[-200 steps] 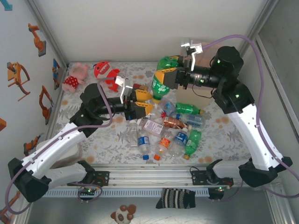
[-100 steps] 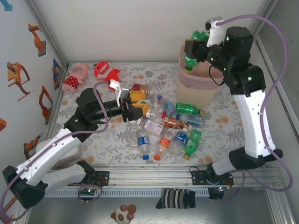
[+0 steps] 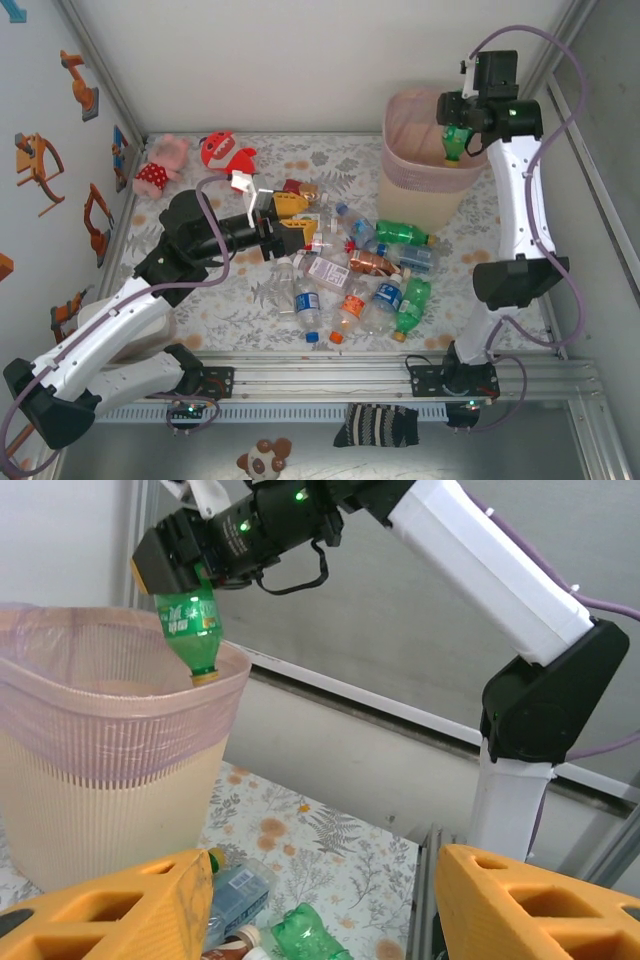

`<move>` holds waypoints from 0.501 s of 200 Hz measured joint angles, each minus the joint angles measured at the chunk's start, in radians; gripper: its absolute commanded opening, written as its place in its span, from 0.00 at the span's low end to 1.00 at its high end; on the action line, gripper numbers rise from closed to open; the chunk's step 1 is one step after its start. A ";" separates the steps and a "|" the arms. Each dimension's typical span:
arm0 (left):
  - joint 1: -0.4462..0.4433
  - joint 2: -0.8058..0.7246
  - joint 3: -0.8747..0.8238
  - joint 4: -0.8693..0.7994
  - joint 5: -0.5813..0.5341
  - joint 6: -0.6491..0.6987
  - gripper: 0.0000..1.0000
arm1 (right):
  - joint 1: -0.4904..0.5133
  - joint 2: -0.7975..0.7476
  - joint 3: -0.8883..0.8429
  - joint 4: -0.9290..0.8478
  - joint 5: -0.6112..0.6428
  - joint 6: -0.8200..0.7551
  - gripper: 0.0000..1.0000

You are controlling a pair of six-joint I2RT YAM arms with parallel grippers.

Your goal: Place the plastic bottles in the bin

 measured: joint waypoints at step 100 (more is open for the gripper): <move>0.000 -0.008 -0.015 -0.008 -0.026 -0.001 0.58 | -0.078 0.180 -0.131 -0.016 -0.055 0.081 0.51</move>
